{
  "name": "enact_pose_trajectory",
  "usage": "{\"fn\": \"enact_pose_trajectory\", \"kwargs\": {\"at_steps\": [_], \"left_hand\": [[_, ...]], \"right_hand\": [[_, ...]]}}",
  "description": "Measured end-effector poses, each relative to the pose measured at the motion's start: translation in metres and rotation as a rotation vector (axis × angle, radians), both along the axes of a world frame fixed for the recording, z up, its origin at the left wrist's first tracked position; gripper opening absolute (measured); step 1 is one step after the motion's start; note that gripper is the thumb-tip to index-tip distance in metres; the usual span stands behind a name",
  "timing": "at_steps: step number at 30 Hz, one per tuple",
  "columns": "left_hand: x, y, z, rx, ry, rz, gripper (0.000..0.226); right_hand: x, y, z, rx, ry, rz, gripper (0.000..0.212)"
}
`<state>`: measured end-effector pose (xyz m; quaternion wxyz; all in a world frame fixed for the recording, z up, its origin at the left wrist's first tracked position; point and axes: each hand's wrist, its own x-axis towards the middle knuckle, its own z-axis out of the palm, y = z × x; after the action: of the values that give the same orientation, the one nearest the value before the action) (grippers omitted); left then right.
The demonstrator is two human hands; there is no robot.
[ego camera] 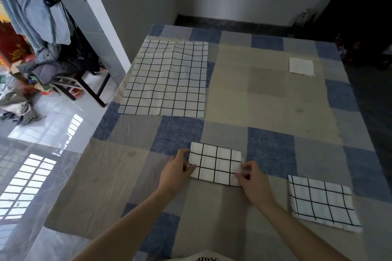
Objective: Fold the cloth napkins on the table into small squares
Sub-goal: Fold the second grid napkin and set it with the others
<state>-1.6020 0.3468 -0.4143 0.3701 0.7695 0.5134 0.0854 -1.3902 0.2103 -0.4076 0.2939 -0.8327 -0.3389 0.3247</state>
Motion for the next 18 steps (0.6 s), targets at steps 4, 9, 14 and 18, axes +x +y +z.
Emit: {"fn": "enact_pose_trajectory", "kwargs": {"at_steps": [4,9,14,18], "left_hand": [[0.002,-0.001,0.003,0.077,0.071,-0.075,0.043],[0.004,0.001,0.003,0.111,0.119,-0.139,0.049],[0.006,-0.001,-0.004,0.450,0.231,-0.361,0.067],[0.019,0.001,-0.003,0.556,0.182,-0.671,0.074]], "right_hand": [[-0.004,-0.002,-0.001,-0.005,-0.073,0.054,0.023],[-0.006,-0.005,-0.003,-0.015,-0.105,0.081,0.021],[-0.010,-0.002,-0.003,-0.064,-0.198,0.115,0.025],[-0.027,0.017,-0.001,0.045,-0.487,0.249,0.030]]}}
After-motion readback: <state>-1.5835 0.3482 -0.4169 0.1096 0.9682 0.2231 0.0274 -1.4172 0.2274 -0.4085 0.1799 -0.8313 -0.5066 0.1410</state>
